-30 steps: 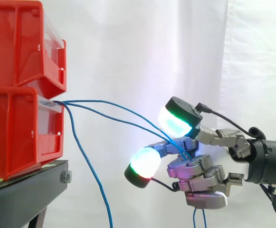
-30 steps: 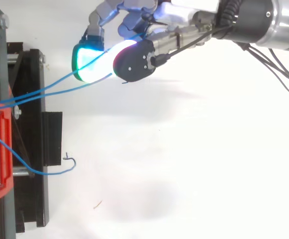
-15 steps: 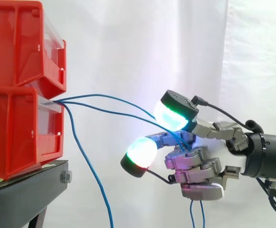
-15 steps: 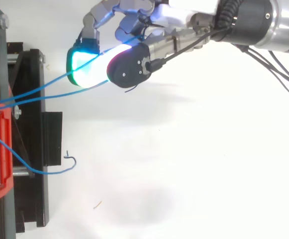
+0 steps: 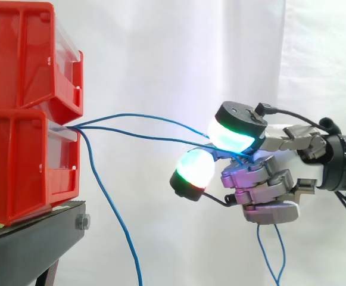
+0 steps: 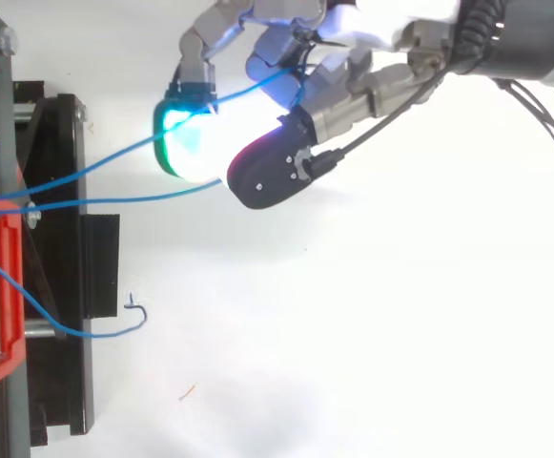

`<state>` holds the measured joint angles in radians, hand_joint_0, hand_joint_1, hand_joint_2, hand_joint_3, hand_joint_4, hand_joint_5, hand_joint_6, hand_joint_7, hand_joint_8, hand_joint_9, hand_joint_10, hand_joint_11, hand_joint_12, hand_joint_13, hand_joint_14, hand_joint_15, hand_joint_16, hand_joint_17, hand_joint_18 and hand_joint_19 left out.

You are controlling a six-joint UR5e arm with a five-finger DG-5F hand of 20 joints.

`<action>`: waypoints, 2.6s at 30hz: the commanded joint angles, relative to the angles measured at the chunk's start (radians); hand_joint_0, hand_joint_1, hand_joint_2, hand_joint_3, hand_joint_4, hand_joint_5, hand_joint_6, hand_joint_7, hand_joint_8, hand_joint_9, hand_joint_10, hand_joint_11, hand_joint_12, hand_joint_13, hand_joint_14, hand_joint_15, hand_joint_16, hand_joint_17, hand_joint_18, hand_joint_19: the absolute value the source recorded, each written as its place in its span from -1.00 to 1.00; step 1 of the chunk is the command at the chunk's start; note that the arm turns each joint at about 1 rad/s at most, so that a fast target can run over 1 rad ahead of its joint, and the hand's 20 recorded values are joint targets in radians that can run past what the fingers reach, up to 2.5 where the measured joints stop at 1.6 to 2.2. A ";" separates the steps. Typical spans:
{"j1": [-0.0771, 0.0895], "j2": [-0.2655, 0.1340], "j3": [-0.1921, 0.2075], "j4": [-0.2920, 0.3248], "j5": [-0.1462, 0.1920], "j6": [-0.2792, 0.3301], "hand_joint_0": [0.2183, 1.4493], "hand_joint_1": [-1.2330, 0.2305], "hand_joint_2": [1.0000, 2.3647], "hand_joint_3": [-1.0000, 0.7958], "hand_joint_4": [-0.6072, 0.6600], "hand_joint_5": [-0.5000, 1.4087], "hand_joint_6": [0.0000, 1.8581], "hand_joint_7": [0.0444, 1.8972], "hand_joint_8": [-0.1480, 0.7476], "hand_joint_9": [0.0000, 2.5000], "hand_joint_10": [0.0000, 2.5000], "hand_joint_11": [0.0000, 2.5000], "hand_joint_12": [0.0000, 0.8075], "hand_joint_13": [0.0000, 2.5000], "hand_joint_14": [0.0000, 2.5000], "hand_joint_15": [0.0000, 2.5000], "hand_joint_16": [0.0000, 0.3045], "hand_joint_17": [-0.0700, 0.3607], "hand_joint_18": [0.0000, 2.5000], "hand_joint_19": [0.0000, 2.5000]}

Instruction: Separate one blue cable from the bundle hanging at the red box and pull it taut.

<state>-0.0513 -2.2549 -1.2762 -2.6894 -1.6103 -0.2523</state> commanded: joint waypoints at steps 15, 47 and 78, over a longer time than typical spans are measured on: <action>0.022 0.017 0.000 -0.043 0.004 -0.001 -0.32 -0.26 -0.99 -0.35 0.18 -0.68 -0.08 -0.11 0.14 -0.33 1.00 0.87 0.17 0.07 1.00 0.08 -0.66 -0.13 0.35 0.18; 0.031 0.017 0.000 -0.052 0.006 0.051 -0.37 0.11 -1.00 -0.44 0.17 -0.64 -0.12 -0.05 0.04 -0.18 -0.24 0.30 0.02 -0.30 -0.98 -0.27 -0.65 -0.12 -0.33 -0.11; 0.031 0.017 0.000 -0.056 0.007 0.051 -0.43 0.17 -1.00 -0.44 0.15 -0.59 -0.34 0.21 0.01 -0.40 -0.98 -0.30 -0.08 -0.72 -0.99 -0.77 -0.65 -0.12 -0.77 -0.57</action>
<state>-0.0200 -2.2380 -1.2764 -2.7452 -1.6030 -0.2010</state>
